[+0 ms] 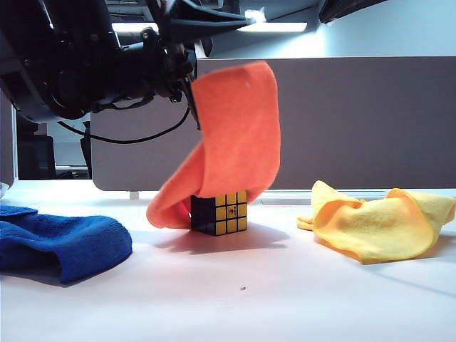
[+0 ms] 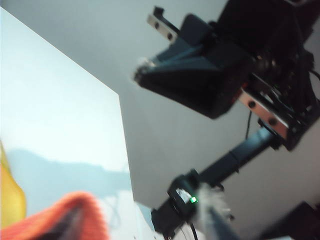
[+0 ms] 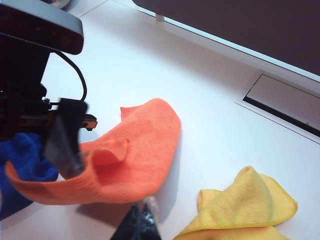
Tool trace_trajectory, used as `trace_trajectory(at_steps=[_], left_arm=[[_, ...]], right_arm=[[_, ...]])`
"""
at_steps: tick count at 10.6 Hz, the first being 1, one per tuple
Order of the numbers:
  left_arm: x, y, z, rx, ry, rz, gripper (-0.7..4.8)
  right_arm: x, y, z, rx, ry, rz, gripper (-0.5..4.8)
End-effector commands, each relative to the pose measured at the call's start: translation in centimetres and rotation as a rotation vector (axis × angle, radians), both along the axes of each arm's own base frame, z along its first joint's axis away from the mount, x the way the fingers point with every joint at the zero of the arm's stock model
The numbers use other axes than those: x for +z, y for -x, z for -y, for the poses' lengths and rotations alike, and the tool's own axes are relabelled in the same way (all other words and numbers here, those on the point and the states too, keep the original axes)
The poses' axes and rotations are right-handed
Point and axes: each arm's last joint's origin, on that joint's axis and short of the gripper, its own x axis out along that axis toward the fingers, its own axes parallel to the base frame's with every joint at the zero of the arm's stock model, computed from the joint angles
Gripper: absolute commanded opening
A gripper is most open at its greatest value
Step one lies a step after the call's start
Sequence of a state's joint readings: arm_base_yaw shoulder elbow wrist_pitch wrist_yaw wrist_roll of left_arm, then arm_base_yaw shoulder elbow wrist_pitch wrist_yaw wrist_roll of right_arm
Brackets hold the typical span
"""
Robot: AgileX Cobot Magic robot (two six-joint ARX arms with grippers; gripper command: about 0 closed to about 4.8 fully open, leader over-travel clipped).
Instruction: Pick up a rag that is the same color as the top surface of the Rubik's Cube and cover the cube with it.
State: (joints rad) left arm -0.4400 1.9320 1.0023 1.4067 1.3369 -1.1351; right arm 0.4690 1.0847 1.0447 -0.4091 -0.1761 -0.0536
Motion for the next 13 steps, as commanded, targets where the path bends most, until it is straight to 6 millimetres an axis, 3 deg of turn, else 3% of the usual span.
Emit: trace_trajectory(at_steps=[1,2,6,9,11,13], left_arm=[[0.3,0.0,0.4,0.086,0.052,0.011,4.18],[0.4,0.0,0.5,0.095,0.058,0.006,4.79],[2.2,0.4,2.5,0.072,0.113,0.042,4.79],[2.9,0.2,2.6,0.097,0.137,0.049,4.79],[2.7,0.1,2.7,0.071,0.109,0.015,4.79],[0.2,-0.9,2.7,0.082,-0.042,-0.081,4.79]], right_arm=[[0.3,0.0,0.0,0.003,-0.011,0.020,-0.01],[0.3,0.0,0.0,0.003,-0.011,0.020,-0.01],[0.3,0.1,0.0,0.003,-0.009,0.015,-0.01],[0.0,0.2,0.0,0.003,0.006,-0.013,-0.01],[0.0,0.2,0.0,0.002,0.006,-0.013,-0.01],[0.0,0.2,0.0,0.003,0.005,-0.012,-0.01]])
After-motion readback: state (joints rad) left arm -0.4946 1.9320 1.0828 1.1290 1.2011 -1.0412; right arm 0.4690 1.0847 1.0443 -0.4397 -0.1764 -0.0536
